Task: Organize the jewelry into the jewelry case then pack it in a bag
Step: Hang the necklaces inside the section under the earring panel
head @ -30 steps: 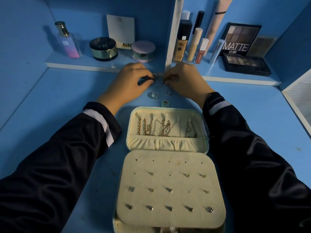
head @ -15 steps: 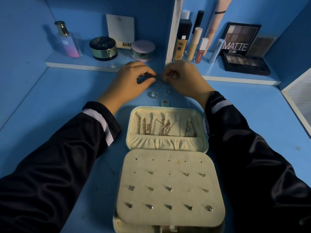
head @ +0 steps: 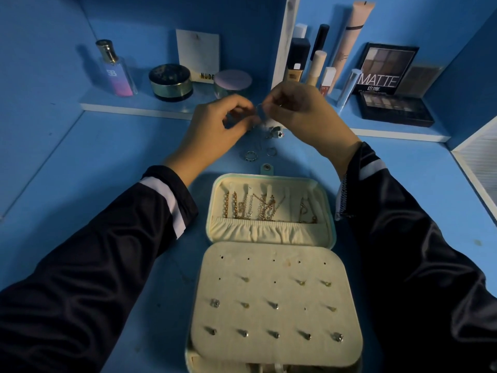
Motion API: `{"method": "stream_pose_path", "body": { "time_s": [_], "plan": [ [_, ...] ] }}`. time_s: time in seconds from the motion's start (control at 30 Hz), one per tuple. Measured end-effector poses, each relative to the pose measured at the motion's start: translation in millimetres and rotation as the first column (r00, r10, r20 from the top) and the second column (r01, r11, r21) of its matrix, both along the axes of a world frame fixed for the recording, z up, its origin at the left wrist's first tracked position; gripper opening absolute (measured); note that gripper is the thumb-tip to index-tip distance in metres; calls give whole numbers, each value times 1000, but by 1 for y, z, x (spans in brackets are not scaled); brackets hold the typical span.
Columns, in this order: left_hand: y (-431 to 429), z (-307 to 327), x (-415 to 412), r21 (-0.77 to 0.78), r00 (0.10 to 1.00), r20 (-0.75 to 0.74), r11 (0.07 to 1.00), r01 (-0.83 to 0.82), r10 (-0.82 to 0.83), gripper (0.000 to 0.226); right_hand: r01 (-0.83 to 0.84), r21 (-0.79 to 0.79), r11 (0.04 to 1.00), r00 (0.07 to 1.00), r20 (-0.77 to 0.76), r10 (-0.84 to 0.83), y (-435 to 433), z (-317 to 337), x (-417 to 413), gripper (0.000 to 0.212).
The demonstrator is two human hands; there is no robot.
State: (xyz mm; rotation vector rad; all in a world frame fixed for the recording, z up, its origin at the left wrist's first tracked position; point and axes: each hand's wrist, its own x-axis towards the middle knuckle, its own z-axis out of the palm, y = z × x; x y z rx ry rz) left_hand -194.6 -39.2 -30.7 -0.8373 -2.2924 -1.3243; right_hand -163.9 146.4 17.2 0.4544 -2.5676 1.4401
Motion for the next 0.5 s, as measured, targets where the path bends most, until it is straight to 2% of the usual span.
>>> {"method": "stream_pose_path", "body": {
  "time_s": [0.27, 0.37, 0.5],
  "plan": [
    [3, 1, 5, 55, 998, 53, 998, 23, -26, 6, -17, -114, 993, 998, 51, 23, 1, 10, 6, 7],
    [1, 0, 4, 59, 999, 53, 998, 7, -10, 8, -29, -142, 989, 998, 58, 37, 1, 12, 7, 11],
    [0, 0, 3, 65, 998, 53, 998, -19, 15, 10, -25, -140, 990, 998, 47, 32, 3, 13, 8, 4]
  ]
}}
